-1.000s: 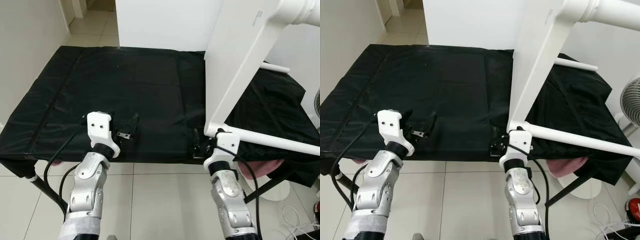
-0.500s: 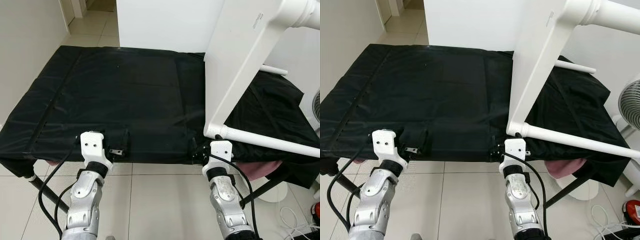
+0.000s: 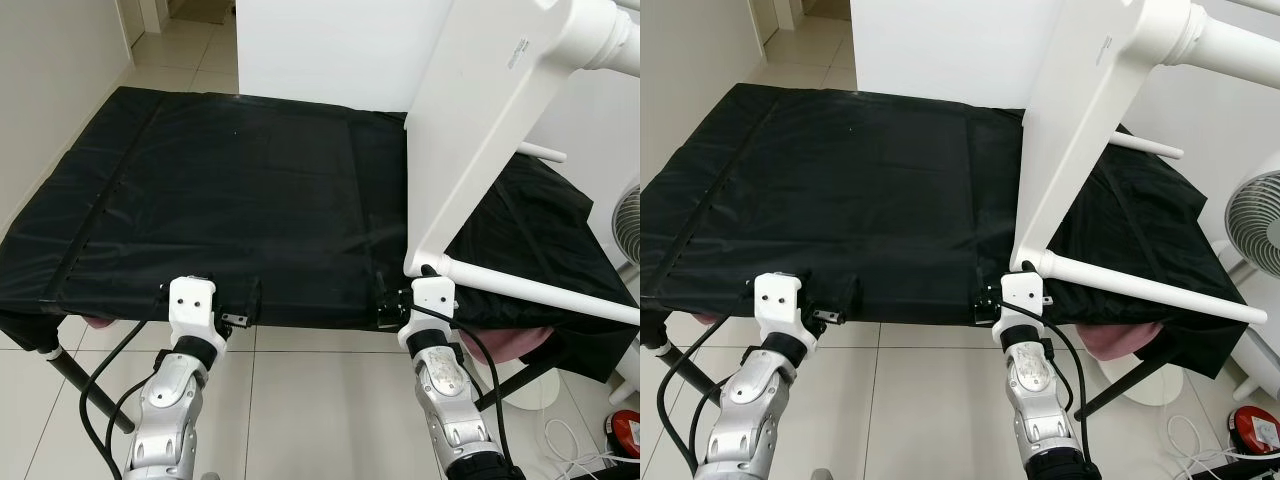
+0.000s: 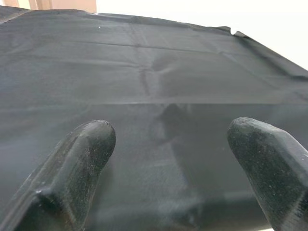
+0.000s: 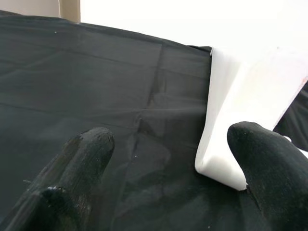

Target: Building children table

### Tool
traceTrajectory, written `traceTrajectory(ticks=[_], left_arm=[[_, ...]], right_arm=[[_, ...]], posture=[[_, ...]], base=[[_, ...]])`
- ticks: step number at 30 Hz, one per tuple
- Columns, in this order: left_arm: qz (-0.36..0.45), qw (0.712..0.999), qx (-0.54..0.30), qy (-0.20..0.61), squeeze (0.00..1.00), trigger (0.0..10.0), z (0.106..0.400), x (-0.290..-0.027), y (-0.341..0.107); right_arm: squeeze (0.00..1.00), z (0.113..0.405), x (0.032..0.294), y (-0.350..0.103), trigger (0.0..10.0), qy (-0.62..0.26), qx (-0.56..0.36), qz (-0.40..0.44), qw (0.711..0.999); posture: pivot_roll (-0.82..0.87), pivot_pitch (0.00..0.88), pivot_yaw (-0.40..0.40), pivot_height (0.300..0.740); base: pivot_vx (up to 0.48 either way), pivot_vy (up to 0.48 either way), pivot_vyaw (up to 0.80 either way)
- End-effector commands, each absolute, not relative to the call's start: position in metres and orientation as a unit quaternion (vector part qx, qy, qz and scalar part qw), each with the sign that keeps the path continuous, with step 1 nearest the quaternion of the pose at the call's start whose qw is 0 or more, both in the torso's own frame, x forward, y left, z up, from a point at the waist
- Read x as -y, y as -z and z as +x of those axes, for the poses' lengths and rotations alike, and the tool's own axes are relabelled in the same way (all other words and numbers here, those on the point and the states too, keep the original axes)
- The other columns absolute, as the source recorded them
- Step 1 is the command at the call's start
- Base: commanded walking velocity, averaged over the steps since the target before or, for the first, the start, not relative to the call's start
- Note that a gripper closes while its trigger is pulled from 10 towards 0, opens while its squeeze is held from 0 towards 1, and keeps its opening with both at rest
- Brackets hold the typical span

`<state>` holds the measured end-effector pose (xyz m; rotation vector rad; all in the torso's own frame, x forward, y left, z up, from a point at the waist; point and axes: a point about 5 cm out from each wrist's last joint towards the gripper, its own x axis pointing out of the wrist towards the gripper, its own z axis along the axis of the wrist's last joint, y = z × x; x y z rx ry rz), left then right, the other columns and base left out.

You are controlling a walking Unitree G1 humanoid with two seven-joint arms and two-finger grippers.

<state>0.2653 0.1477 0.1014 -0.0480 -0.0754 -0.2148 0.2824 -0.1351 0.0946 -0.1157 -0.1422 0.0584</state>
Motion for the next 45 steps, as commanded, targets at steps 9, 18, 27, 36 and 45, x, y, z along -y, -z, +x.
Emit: traceTrajectory(ticks=[9, 18, 27, 36, 45], left_arm=[[-0.031, 0.996, 0.044, 0.065, 0.00, 10.0, 0.271, -0.139, -0.106], [-0.011, 0.994, 0.059, 0.092, 0.00, 10.0, 0.271, -0.138, -0.111], [-0.040, 0.990, 0.078, 0.115, 1.00, 10.0, 0.269, -0.135, -0.115], [-0.019, 0.989, 0.086, 0.117, 0.00, 10.0, 0.273, -0.135, -0.120], [-0.011, 0.988, 0.094, 0.124, 0.00, 10.0, 0.274, -0.134, -0.124]], right_arm=[[0.00, 0.283, 0.147, -0.091, 10.0, 0.008, 0.072, -0.068, 0.995], [0.00, 0.286, 0.151, -0.093, 10.0, 0.024, 0.076, -0.064, 0.995], [1.00, 0.285, 0.153, -0.094, 10.0, 0.029, 0.085, -0.055, 0.994], [0.00, 0.288, 0.154, -0.094, 10.0, 0.032, 0.083, -0.045, 0.995], [0.00, 0.290, 0.154, -0.095, 10.0, 0.029, 0.084, -0.036, 0.995]], posture=[[-0.02, 0.000, -0.064, 0.740], [-0.02, 0.000, -0.063, 0.740], [-0.03, 0.000, -0.062, 0.740], [-0.02, 0.000, -0.068, 0.740], [-0.02, 0.000, -0.068, 0.740]], base=[[0.000, 0.000, 0.00], [0.000, 0.000, 0.00], [0.000, 0.000, 0.00], [0.000, 0.000, 0.00], [0.000, 0.000, 0.00]])
